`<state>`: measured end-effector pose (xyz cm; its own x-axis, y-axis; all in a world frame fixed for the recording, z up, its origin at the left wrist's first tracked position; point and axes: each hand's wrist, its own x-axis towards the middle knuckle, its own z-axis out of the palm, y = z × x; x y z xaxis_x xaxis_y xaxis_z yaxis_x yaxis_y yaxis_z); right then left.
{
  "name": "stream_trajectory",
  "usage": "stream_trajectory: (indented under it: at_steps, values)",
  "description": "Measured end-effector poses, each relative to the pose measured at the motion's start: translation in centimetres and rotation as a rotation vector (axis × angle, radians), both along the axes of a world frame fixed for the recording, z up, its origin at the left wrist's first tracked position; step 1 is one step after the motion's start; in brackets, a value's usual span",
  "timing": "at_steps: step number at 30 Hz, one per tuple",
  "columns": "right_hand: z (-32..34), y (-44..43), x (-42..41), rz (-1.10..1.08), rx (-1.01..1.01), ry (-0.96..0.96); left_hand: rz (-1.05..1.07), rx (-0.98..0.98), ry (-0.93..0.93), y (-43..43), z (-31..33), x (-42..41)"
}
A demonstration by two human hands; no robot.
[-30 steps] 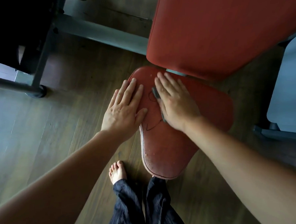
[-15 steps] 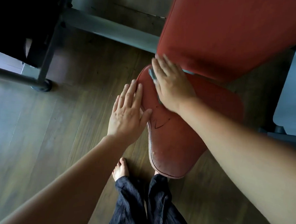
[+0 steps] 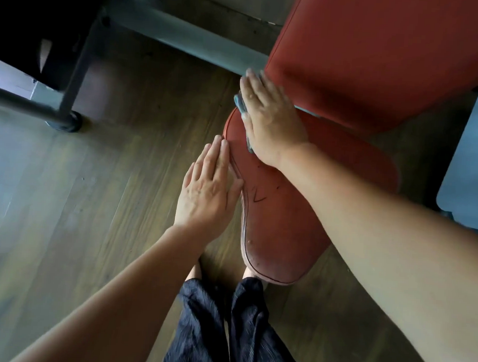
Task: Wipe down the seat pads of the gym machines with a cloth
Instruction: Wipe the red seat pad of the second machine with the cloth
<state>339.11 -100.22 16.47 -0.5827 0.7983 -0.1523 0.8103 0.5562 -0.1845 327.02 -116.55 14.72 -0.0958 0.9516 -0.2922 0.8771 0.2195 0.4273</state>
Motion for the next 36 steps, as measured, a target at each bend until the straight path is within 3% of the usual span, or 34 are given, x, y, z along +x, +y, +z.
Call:
stream_trajectory:
  at_steps: [2, 8, 14, 18, 20, 25, 31, 33, 36]
  values:
    - [0.1, -0.3, -0.7, -0.039, -0.001, -0.021, 0.008, 0.007, -0.004, -0.2, 0.0, 0.1]
    - [1.0, -7.8, 4.5, 0.278, -0.043, 0.006, -0.008, -0.005, -0.048, -0.7, 0.1, 0.0]
    - [0.4, -1.9, -1.2, 0.056, 0.008, -0.017, -0.052, 0.015, -0.041, -0.8, -0.3, -0.5]
    - [1.8, -10.4, 4.6, 0.231, -0.068, -0.028, -0.044, 0.011, -0.061, -1.0, -0.1, -0.3]
    - [1.6, -9.8, 5.4, 0.267, -0.089, -0.027, -0.044, 0.010, -0.069, -1.0, -0.1, -0.2]
    - [0.7, -2.5, 0.4, -0.067, -0.043, -0.054, -0.003, 0.009, -0.082, -1.0, -0.1, 0.2]
    - [2.6, -14.3, 4.8, 0.047, -0.099, -0.076, -0.026, 0.025, -0.080, -1.9, -0.1, 0.4]
    - [2.3, -13.2, 4.7, 0.080, -0.110, -0.077, -0.038, 0.026, -0.069, -2.3, 0.0, 0.3]
    - [1.3, -7.8, 1.8, -0.041, -0.064, -0.095, -0.061, 0.023, -0.073, -3.0, -0.1, 0.4]
